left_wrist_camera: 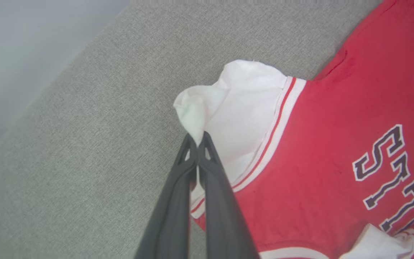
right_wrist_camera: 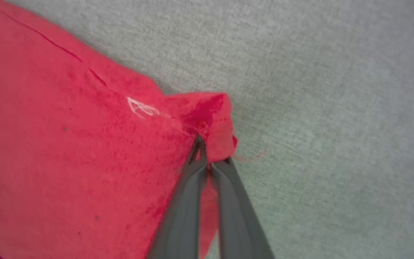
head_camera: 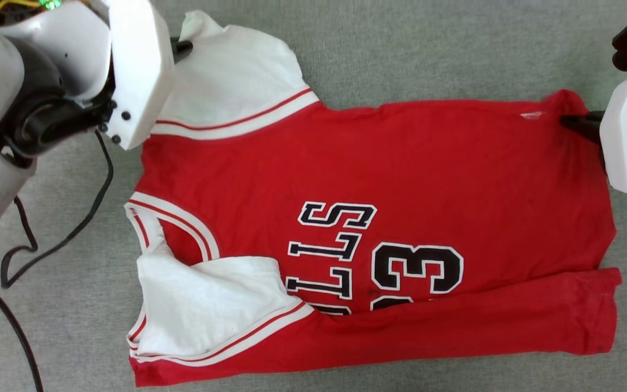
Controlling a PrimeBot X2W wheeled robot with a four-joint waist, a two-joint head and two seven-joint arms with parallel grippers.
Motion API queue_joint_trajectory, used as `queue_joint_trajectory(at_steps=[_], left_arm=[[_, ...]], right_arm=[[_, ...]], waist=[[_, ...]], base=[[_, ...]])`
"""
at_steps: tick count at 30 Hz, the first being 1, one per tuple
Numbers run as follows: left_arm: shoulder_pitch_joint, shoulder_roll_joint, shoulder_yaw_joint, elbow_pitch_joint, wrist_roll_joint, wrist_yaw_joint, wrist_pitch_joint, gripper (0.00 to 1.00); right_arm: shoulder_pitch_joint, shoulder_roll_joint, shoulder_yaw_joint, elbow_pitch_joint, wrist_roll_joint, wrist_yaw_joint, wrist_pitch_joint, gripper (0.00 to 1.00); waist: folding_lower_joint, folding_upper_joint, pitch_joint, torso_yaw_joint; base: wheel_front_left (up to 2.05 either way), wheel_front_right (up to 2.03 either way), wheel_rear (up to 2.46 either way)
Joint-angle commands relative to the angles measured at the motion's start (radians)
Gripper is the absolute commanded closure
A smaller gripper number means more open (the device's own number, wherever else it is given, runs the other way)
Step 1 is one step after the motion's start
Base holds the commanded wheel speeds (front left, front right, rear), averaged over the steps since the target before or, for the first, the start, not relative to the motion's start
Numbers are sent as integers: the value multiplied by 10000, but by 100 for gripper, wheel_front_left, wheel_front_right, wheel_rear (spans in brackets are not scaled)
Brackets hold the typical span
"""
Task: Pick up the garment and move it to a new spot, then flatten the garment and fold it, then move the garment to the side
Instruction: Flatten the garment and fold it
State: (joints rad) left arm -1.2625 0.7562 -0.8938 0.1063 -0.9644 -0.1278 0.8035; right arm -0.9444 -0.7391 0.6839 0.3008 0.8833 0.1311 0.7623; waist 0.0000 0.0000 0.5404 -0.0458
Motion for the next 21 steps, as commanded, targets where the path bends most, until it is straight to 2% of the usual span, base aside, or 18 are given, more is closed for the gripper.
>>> queue_joint_trajectory(at_steps=[1, 8, 11, 15, 21], left_arm=[[215, 91, 3, -57, -77, -1, -187, 100], [1220, 636, -95, -843, -266, -7, -910, 100], [1849, 937, -146, -1323, -387, 121, -1194, 100], [2813, 1525, -236, -2029, -550, 380, -1519, 100], [4652, 2408, -540, -3034, -847, 1002, -2226, 100]], right_arm=[[43, 27, 71, 45, 113, -7, -273, 100], [581, -322, 677, -89, 322, -5, -1403, 100], [909, -504, 947, -171, 393, -7, -1961, 100], [1422, -754, 1275, -398, 516, -5, -2645, 100], [2393, -1178, 1742, -646, 682, -5, -3503, 100]], waist=[[0, 0, -350, -8], [0, 0, -1380, 13], [0, 0, -1818, 28], [0, 0, -2322, 27], [0, 0, -2913, 3]], base=[[0, 0, 0], [0, 0, 0], [0, 0, 0], [0, 0, 0], [0, 0, 0]])
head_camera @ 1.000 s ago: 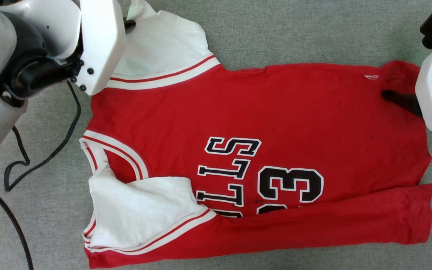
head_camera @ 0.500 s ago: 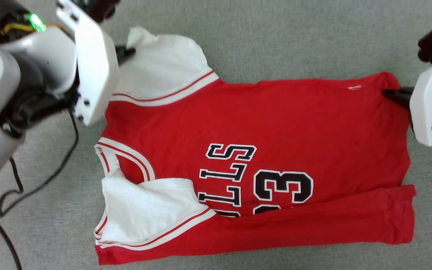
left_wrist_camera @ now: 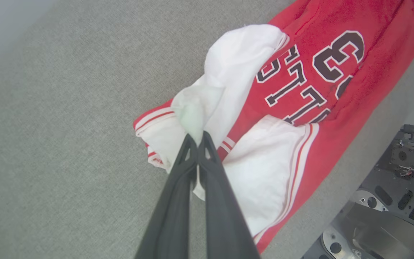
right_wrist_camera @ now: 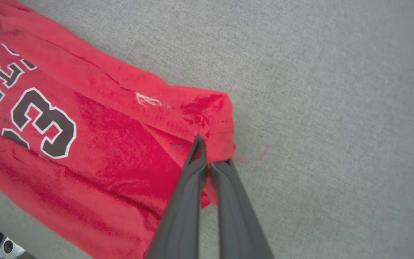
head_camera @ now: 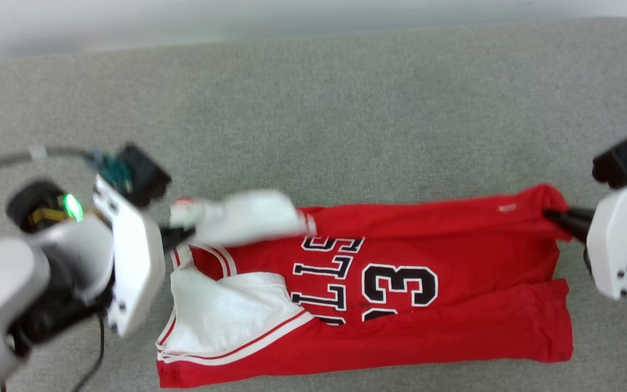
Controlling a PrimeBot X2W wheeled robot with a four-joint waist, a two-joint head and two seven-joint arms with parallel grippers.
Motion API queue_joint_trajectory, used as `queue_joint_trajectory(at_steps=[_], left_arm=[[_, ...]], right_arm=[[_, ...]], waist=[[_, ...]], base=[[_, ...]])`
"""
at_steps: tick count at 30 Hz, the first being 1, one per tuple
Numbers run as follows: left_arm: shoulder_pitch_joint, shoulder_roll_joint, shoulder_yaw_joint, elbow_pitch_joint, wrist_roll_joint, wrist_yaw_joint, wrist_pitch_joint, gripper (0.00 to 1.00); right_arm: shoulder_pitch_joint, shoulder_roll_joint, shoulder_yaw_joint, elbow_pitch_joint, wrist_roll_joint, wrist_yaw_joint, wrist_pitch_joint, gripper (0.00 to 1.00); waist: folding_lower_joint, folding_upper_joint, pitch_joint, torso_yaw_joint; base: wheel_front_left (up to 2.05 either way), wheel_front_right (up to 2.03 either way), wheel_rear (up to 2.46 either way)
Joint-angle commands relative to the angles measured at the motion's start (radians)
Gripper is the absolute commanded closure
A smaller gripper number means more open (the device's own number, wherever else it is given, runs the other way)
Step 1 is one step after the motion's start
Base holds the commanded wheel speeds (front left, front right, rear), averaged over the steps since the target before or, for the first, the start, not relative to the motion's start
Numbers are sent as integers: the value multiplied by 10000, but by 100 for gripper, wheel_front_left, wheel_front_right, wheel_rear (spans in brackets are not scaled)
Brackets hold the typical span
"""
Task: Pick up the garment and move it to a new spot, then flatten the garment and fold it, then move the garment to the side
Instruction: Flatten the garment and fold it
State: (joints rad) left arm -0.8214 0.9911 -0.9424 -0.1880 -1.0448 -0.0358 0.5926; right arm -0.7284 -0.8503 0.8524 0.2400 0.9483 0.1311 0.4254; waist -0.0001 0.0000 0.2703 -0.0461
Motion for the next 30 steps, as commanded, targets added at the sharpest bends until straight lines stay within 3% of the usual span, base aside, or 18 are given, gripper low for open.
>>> queue_joint_trajectory(at_steps=[1, 9, 17, 18, 19, 20, 25, 30], left_arm=[[562, 153, -144, -188, -82, 175, -222, 100], [2534, 421, -928, -343, -415, 608, -862, 100], [3332, -298, -1265, 762, -558, 593, -1586, 100], [3344, -366, -1244, 935, -485, 604, -1729, 72], [3366, -432, -1252, 1080, -433, 610, -1833, 34], [3375, -473, -1243, 1187, -338, 633, -1969, 0], [3509, -449, -869, 1081, -169, 882, -2980, 0], [3825, -352, -348, 805, 111, 1468, -4434, 0]], right_arm=[[428, -136, 115, -74, 47, -5, -294, 100], [1766, -397, 445, -341, 190, -5, -1132, 100], [2296, 231, 694, 419, -204, -6, -1554, 100], [2294, 339, 664, 538, -197, -6, -1647, 100], [2310, 436, 619, 638, -177, -6, -1746, 66], [2305, 494, 544, 709, -209, -6, -1888, 0], [2278, 402, 165, 494, -486, -6, -2640, 0], [2406, 190, -466, -19, -525, -6, -3153, 0]], waist=[[1, 0, -291, 23], [1, 0, -559, 58], [1, 0, -414, 19], [1, 0, -401, 7], [1, 0, -404, -5], [1, 0, -412, -17], [1, 0, -559, -85], [1, 0, -733, -136]], base=[[0, 0, 0], [0, 0, 0], [0, 0, 0], [0, 0, 0], [0, 0, 0], [0, 0, 0], [0, 0, 0], [0, 0, 0]])
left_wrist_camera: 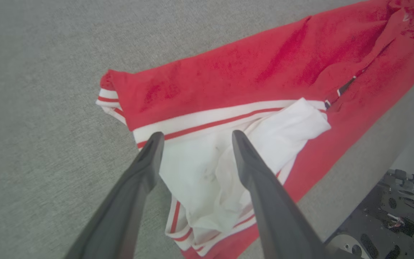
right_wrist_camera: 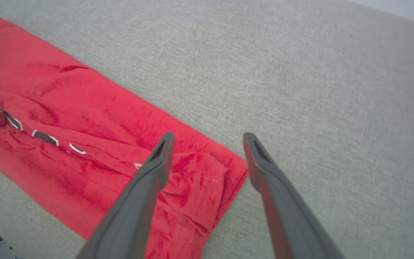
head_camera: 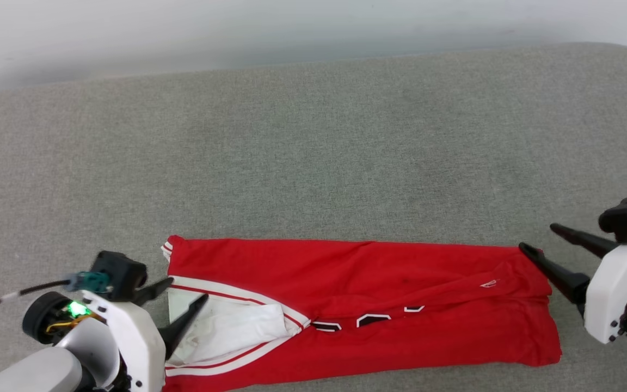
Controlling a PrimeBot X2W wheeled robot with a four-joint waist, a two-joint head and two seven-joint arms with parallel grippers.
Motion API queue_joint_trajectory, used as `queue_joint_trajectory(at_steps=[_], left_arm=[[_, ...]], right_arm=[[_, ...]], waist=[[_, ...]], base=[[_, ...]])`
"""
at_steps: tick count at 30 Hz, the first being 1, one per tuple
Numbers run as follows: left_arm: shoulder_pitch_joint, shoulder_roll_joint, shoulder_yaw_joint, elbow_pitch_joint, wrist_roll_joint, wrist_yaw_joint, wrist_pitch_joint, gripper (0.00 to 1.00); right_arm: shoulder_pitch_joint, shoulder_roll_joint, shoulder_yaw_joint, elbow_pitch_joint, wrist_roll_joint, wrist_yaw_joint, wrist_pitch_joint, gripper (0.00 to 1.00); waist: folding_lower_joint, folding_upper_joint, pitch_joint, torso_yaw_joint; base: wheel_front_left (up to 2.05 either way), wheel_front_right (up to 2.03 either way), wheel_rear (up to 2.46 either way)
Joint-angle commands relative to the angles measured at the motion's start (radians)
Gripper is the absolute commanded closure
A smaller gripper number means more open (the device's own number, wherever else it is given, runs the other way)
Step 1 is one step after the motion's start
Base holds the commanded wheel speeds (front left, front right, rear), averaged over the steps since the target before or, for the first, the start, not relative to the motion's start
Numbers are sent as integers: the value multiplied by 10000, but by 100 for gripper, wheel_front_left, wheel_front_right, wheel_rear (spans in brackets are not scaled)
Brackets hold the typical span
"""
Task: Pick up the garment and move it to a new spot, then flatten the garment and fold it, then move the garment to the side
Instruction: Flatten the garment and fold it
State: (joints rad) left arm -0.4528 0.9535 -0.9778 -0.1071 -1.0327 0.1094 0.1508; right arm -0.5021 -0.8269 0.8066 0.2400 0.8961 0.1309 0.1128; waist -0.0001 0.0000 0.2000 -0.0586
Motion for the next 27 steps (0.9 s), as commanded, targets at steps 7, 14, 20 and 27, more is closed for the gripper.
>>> queue_joint_trajectory(at_steps=[7, 14, 20, 27], left_arm=[[918, -123, 1192, 28, 579, 1851, -3116, 0], [1954, -1013, 2787, 18, 1226, 3361, -4158, 0], [3177, -2415, 4738, -316, 3263, 3967, -4155, 0], [4324, -4304, 6578, -542, 5372, 3556, -4159, 0]], right_arm=[[537, -175, -1406, -644, -107, -4, -224, 0], [1345, 172, -3052, -152, 875, -4, 116, 0], [2015, 552, -3883, 451, 1898, -4, 783, 0], [2476, 1237, -3943, 836, 2936, -4, 1800, 0]], waist=[[1, 0, -139, -94], [1, 0, -53, 3], [1, 0, 54, 161], [1, 0, 184, 294]], base=[[0, 0, 0], [0, 0, 0], [0, 0, 0], [0, 0, 0]])
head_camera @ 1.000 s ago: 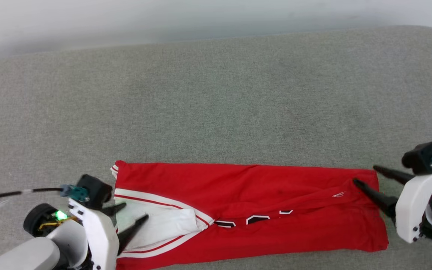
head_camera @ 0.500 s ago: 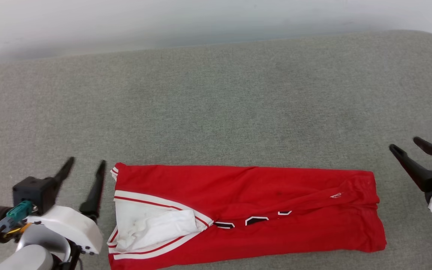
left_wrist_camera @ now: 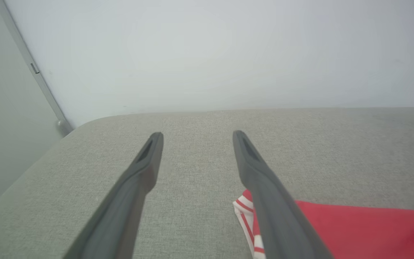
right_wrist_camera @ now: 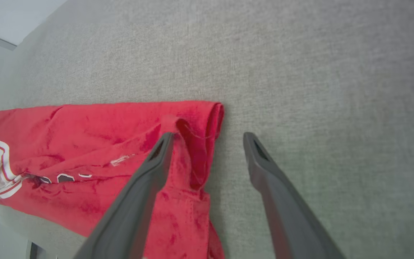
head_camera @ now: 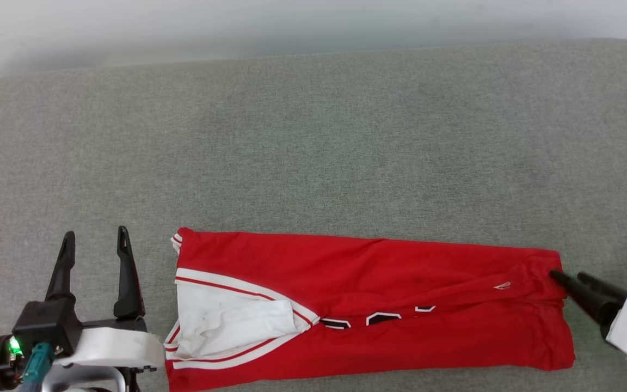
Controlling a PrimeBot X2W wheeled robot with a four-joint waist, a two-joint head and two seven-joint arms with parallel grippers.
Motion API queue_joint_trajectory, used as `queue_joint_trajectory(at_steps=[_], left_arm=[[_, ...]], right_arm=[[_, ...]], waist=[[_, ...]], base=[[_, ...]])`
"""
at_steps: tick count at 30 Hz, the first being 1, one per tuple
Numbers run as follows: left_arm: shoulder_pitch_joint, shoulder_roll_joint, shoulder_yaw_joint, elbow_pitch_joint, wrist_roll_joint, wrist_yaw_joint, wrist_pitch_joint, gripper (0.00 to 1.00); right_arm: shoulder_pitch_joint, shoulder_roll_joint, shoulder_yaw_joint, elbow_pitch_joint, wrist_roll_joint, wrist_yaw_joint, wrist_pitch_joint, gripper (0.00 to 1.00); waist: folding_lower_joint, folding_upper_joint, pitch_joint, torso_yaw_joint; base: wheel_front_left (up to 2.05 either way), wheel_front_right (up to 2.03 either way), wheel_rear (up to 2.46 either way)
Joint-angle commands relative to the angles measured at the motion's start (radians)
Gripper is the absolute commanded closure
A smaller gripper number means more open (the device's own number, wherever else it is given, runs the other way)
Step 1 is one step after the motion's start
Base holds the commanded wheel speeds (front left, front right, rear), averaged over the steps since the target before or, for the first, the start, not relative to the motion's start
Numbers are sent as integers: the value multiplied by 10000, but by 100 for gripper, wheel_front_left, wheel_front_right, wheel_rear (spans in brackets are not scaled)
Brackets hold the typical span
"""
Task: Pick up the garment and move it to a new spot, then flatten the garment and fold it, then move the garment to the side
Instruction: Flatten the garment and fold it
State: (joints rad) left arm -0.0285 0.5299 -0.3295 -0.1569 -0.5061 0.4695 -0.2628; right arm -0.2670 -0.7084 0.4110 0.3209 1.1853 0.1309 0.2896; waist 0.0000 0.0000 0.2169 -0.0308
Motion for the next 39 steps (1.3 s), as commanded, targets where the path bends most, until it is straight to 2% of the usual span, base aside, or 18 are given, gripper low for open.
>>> queue_joint_trajectory(at_steps=[1, 9, 17, 18, 19, 20, 27, 39], left_arm=[[182, -318, 290, -77, 370, -159, -23, 0], [631, -2115, 1698, -129, 2207, -1180, -23, 0], [701, -3494, 2699, 102, 3416, -2160, -23, 0], [696, -3633, 2791, 113, 3553, -2260, -23, 0], [703, -3760, 2883, 130, 3669, -2349, -23, 0], [721, -3872, 2976, 143, 3780, -2436, -23, 0], [896, -4342, 3456, 214, 4340, -2840, -23, 0], [1233, -4581, 3639, 155, 4821, -3136, -24, 0]], right_arm=[[159, 138, 71, 83, 107, -4, 173, 0], [267, 919, 651, 373, 629, -4, 931, 0], [-27, 1580, 1404, 740, 518, -4, 1057, 0], [-76, 1598, 1456, 772, 486, -4, 1010, 31], [-117, 1605, 1474, 803, 477, -4, 970, 74], [-170, 1597, 1490, 828, 476, -4, 915, 100], [-462, 997, 1380, 727, 556, -7, 531, 100], [-379, -966, 973, 505, 488, -7, 847, 100]], waist=[[0, 0, 30, 38], [0, 0, 156, 154], [0, 0, 227, 225], [0, 0, 226, 234], [0, 0, 217, 243], [0, 0, 207, 246], [0, 0, -9, 195], [0, 0, -438, 86]], base=[[0, 0, 0], [0, 0, 0], [0, 0, 0], [0, 0, 0], [0, 0, 0], [0, 0, 0], [0, 0, 0], [0, 0, 0]])
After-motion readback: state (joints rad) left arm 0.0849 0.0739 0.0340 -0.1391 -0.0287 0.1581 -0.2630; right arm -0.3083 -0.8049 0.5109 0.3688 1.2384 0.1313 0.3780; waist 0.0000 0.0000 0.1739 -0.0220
